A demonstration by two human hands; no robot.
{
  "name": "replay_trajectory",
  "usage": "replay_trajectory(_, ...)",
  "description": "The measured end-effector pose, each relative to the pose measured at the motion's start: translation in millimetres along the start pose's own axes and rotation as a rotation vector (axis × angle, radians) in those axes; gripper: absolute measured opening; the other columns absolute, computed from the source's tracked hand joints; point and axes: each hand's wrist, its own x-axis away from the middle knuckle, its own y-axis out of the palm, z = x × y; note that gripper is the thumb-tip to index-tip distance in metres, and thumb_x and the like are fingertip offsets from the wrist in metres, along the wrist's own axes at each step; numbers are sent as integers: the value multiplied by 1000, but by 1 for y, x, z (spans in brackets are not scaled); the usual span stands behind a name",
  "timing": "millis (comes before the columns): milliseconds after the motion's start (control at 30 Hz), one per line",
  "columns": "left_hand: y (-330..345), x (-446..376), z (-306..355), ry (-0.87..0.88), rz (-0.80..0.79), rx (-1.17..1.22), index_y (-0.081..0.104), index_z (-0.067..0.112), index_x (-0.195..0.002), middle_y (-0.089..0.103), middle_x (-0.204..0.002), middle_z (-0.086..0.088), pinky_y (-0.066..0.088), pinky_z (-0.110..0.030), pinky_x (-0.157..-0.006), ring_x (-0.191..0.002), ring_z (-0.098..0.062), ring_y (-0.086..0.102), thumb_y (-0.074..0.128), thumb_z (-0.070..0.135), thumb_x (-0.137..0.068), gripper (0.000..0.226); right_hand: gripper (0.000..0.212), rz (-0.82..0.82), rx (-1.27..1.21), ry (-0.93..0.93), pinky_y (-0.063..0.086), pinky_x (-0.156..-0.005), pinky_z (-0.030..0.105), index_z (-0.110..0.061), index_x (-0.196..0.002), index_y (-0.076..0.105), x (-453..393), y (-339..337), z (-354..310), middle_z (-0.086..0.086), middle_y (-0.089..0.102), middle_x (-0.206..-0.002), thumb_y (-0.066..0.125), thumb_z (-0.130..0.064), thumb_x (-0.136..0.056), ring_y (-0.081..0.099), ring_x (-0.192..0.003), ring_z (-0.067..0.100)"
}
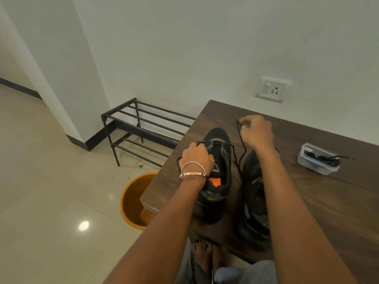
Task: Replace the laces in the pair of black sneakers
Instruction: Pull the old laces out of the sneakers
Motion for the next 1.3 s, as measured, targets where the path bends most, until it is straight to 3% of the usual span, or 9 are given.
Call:
replay_trajectory(233, 0, 0, 0, -2, -6, 1, 61, 17, -119, 54, -115, -6, 49, -42, -85, -106, -29, 56, 52, 36, -93, 34, 16, 228, 99, -155, 54, -91, 39, -7, -103, 72, 3, 1, 0, 12, 69, -108, 64, -2, -91, 64, -104, 28)
replay_trajectory(333, 1, 0, 0, 0, -2, -2, 62, 16, -118, 54, -113, -6, 50, -42, -84, -105, -30, 56, 52, 36, -93, 34, 16, -35, 21, -208, 49, -92, 30, -11, -107, 72, 7, 12, -9, 5, 68, -112, 64, -10, -93, 62, -103, 19)
replay_trajectory(433, 1, 1, 0, 7, 10, 1, 63, 15, -115, 54, -109, -6, 48, -40, -80, -101, -29, 57, 53, 36, -92, 32, 25, -319, 300, -262, 45, -101, 41, -12, -119, 67, 16, 34, -16, 10, 58, -127, 55, -15, -98, 53, -117, 27)
replay_trajectory(533, 1, 2, -1, 14, -3, 8, 59, 20, -123, 54, -114, -7, 47, -41, -83, -106, -30, 55, 54, 37, -92, 36, 25, -391, 516, -223, 36, -104, 51, -8, -119, 59, 22, 39, -20, 15, 43, -134, 50, -17, -99, 37, -126, 35)
replay_trajectory(700, 1, 1, 1, 3, -12, -63, 58, 33, -127, 54, -119, -2, 34, -48, -99, -114, -27, 52, 53, 40, -93, 35, 22, -448, 464, -160, 38, -99, 45, -7, -112, 59, 19, 39, -21, 17, 42, -132, 49, -18, -95, 35, -124, 36)
replay_trajectory(833, 1, 1, 3, -20, -22, -95, 59, 34, -127, 55, -121, -1, 26, -53, -106, -117, -26, 52, 51, 38, -94, 33, 27, -482, 136, 32, 39, -99, 45, -3, -106, 66, 9, 43, -6, 17, 57, -118, 48, -16, -90, 47, -118, 36)
replay_trajectory(933, 2, 0, 6, -5, -46, -160, 57, 33, -129, 55, -124, -1, 23, -59, -108, -119, -27, 51, 52, 36, -95, 35, 25, -447, -534, 321, 48, -88, 39, 3, -109, 63, 5, 35, -10, 16, 65, -104, 54, -7, -88, 62, -98, 27)
replay_trajectory(1033, 3, 0, 9, 10, -62, -192, 59, 31, -127, 56, -121, 0, 22, -61, -108, -118, -28, 52, 54, 35, -93, 34, 14, -375, -913, 448, 34, -61, 25, -8, -91, 61, 3, 15, -22, 3, 57, -86, 50, -1, -94, 39, -68, 11)
replay_trajectory(1300, 1, 4, 13, 25, -65, -253, 63, 28, -120, 56, -121, 2, 21, -62, -108, -118, -26, 52, 53, 34, -93, 29, 15, -174, -1416, 141, 31, -52, 20, -4, -95, 65, 19, -76, -71, -3, 65, -78, 52, 2, -92, 37, -66, 7)
